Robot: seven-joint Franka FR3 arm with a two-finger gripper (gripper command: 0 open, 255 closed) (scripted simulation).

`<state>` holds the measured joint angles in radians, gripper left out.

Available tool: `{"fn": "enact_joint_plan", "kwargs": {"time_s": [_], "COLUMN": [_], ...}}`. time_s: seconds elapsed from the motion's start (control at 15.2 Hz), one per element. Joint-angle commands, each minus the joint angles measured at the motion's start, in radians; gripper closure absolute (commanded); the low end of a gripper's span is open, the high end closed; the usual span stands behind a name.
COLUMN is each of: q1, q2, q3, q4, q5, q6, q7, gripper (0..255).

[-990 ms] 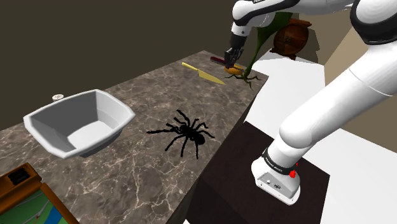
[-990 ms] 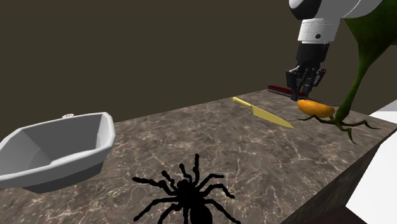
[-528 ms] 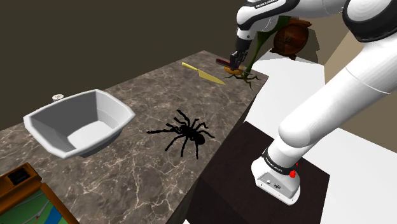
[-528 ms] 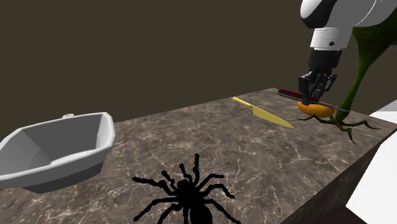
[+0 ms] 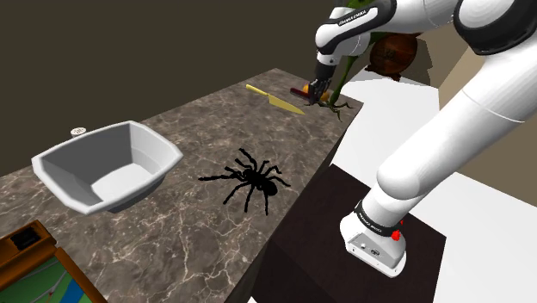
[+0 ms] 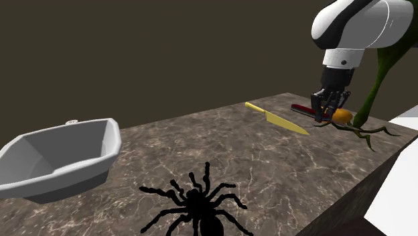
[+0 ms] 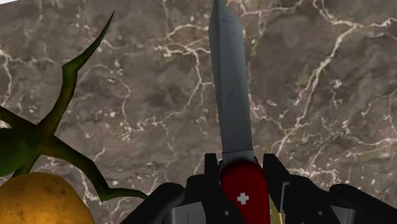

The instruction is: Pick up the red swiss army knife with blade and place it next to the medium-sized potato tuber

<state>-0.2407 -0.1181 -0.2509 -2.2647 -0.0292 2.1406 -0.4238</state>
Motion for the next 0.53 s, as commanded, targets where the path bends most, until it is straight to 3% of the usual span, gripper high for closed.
{"fn": "enact_joint_plan", "kwargs": {"time_s": [0.0,0.46], "q1": [0.000,0.000], "q2": [0.014,0.066], "q3": [-0.002,-0.005], "q4": [-0.016,-0.061], "q5": [0.003,0.018], "q6": [0.030,0.126], "q7": [-0.003,-0.015], "gripper": [255,255]}}
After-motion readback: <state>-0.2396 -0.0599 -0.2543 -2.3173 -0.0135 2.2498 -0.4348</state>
